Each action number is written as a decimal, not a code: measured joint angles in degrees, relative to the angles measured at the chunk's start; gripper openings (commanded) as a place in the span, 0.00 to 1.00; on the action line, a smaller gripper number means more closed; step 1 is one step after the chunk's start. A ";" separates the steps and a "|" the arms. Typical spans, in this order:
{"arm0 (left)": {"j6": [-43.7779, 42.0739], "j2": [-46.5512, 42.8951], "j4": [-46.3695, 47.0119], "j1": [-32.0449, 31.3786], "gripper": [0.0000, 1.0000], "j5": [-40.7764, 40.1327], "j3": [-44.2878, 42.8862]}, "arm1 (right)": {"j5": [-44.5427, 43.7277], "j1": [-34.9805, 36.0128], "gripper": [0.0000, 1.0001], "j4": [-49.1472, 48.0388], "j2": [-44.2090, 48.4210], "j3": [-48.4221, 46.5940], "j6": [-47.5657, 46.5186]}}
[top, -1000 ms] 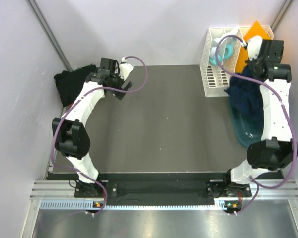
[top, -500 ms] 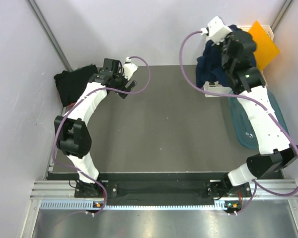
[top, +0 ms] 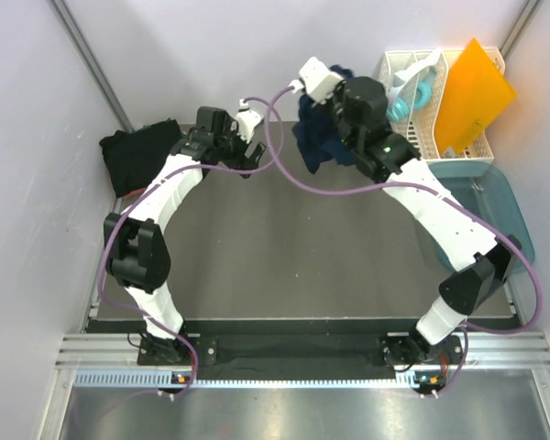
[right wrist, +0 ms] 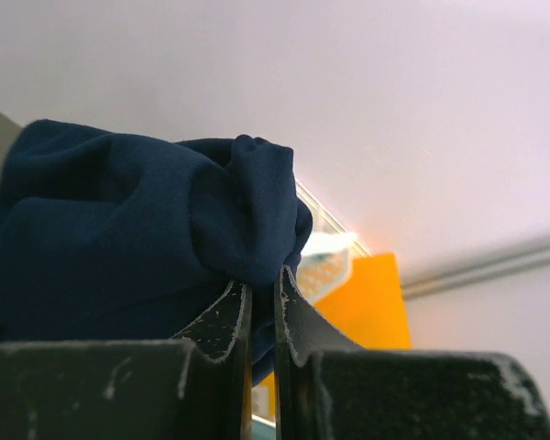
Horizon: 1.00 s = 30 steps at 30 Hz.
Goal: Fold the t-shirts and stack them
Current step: Move the tshirt to the center of the board
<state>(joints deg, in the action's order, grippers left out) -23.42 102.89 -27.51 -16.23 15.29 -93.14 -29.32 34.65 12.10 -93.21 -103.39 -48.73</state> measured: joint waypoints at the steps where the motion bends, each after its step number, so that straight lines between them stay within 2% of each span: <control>1: 0.39 -0.17 1.16 0.00 0.95 0.28 0.72 | 0.66 1.46 0.00 0.31 -0.07 0.00 0.83; 2: 0.72 -0.44 2.14 0.00 0.95 0.31 1.73 | 1.44 2.67 0.23 0.39 -0.07 0.02 1.53; 4: 1.11 -1.25 3.17 0.00 0.96 0.09 3.93 | 3.15 5.07 0.59 0.20 0.02 0.04 3.37; 5: 1.25 -1.66 3.61 0.00 0.96 -0.24 4.92 | 3.15 5.92 0.83 -0.72 0.15 0.63 3.65; 6: 1.31 -2.27 4.04 0.00 0.96 -1.03 6.03 | 2.69 6.69 0.94 -2.08 0.20 1.29 3.37; 7: 1.44 -3.17 4.85 0.00 0.97 -1.88 7.56 | 1.75 7.08 1.00 -3.69 0.22 2.16 2.91; 11: 1.27 -8.20 8.28 0.00 0.99 -5.35 13.94 | -4.68 5.01 1.00 -9.49 0.20 7.65 -0.37; 18: -1.22 -15.47 11.78 0.00 0.99 -7.32 18.29 | -6.51 -7.32 0.99 -3.02 0.28 9.57 3.32; 19: -1.95 -15.76 11.76 0.02 0.98 -6.88 18.29 | -3.80 -8.94 0.98 0.42 0.52 9.44 4.61; 21: -4.15 -15.72 11.13 0.07 0.96 -5.25 18.29 | 2.93 -10.40 0.89 9.57 0.83 8.63 6.56; 24: -7.67 -14.43 8.13 0.07 0.95 -3.54 18.32 | 14.51 -9.42 0.85 23.19 1.03 8.57 7.61; 27: -9.88 -12.83 6.40 0.28 0.95 -4.22 19.30 | 23.08 -6.45 0.85 30.58 1.68 12.70 7.72; 30: -11.10 -12.92 7.23 1.60 0.95 -6.32 23.15 | 27.34 -2.45 0.83 34.62 3.06 20.81 7.15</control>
<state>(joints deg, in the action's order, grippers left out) -34.52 89.97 -20.27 -14.63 8.97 -70.00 -1.98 32.21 46.72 -90.15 -82.59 -41.58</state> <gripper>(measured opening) 0.950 0.844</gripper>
